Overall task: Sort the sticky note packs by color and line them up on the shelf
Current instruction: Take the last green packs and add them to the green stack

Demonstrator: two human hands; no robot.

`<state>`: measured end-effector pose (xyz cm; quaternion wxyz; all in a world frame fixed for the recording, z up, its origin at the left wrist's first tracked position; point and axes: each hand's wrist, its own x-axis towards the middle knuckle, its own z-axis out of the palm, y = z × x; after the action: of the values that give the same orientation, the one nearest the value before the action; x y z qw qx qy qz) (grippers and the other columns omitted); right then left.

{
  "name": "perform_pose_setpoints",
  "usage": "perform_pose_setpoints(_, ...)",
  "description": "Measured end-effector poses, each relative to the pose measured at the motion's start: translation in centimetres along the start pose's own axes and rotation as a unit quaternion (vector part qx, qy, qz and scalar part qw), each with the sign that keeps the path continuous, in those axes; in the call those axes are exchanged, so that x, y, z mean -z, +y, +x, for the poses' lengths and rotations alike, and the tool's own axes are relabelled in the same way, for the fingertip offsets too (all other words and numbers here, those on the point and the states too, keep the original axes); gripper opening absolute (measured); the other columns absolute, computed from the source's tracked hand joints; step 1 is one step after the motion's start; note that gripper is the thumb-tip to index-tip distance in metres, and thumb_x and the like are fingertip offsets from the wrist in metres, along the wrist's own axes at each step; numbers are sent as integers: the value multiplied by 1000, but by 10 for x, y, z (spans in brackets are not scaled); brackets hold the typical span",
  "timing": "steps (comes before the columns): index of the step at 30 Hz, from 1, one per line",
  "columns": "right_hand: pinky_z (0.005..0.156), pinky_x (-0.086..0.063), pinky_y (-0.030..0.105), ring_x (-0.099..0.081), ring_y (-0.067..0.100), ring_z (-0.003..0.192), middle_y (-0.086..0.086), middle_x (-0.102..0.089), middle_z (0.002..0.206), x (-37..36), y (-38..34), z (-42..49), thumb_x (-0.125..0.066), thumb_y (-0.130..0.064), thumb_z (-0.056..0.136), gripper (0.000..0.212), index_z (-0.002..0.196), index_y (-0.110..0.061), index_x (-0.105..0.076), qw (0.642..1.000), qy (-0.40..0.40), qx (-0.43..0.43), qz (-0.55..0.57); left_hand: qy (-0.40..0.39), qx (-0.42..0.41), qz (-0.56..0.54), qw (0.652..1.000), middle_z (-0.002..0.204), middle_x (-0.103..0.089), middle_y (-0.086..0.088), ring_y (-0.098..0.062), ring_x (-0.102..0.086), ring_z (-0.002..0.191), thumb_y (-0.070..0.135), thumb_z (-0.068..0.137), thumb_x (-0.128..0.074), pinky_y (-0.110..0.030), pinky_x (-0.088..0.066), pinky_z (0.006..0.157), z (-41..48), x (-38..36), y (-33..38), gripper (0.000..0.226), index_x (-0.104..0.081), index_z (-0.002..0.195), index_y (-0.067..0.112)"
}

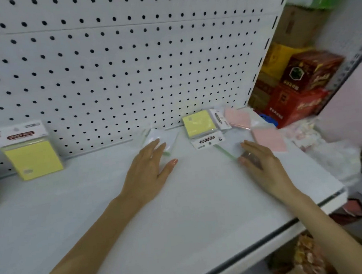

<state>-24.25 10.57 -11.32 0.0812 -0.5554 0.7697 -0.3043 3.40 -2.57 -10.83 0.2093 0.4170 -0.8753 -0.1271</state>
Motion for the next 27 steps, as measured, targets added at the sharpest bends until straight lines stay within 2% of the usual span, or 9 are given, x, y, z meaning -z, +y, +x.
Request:
perform_pose_setpoints(3,114,-27,34,-28,14,139,-1,-38,149,0,4,10,-55,-32,92,49,137,-17,-48,999,-29,25,-10,-4,30,9,999,154,-28,-4,-18,-21,143,69,78,-13,-25,-11,114,15,-14,3,88,-39,143,14)
perform_pose_setpoints(7,117,-13,27,-22,16,143,5,-32,152,-7,3,15,-51,-38,93,54,140,-13,-43,996,-60,47,-47,-15,31,37,999,153,-30,-9,-21,-20,144,67,80,-14,-32,-10,118,14,-23,1,89,-38,143,9)
perform_pose_setpoints(12,111,-6,11,-24,10,141,-2,-34,150,1,0,-1,-50,-39,93,51,139,-16,-45,996,-74,51,-25,-30,14,11,999,151,-34,-7,-17,-21,143,74,81,-19,-25,-6,116,-10,-16,1,91,-42,140,9)
perform_pose_setpoints(14,107,-5,6,-26,7,139,-5,-38,148,7,-4,-14,-51,-38,92,48,136,-18,-49,995,-77,61,-10,-37,-15,-3,999,149,-37,-5,-10,-22,141,76,83,-16,-20,-5,116,-32,-10,4,91,-46,137,9)
perform_pose_setpoints(16,110,-13,11,-30,4,136,-10,-42,144,11,-7,-30,-54,-40,92,44,131,-21,-54,993,-92,73,9,-49,-51,-21,997,144,-42,0,1,-21,135,72,87,-20,-13,-5,114,-59,-1,7,82,-49,133,11)
perform_pose_setpoints(18,110,-27,22,-36,-3,128,-17,-48,135,17,-9,-48,-52,-51,88,43,122,-26,-62,989,-113,83,50,-57,-54,-67,995,136,-47,8,4,-30,130,71,88,-25,-13,-17,111,-83,12,11,71,-52,128,19)
perform_pose_setpoints(21,104,-34,30,-41,0,121,-19,-53,128,22,-12,-56,-48,-61,80,47,113,-32,-66,993,-63,75,68,-33,-8,-127,991,122,-47,16,0,-41,119,72,85,-32,-6,-26,99,-97,25,17,55,-49,122,35)
perform_pose_setpoints(24,106,-25,34,-36,16,132,-6,-47,140,19,-15,-48,-56,-66,76,68,130,-24,-55,998,-34,32,-34,-35,56,-133,989,140,-31,20,-4,-25,133,74,76,-35,-13,-18,106,-91,21,24,66,-42,132,40)
perform_pose_setpoints(27,110,-21,38,-27,18,138,-6,-38,147,10,-18,-46,-36,-86,62,95,135,-27,-47,993,-88,5,-82,-86,75,-66,991,155,-11,18,0,-4,141,81,67,-25,-22,-5,113,-84,10,32,88,-24,145,41)
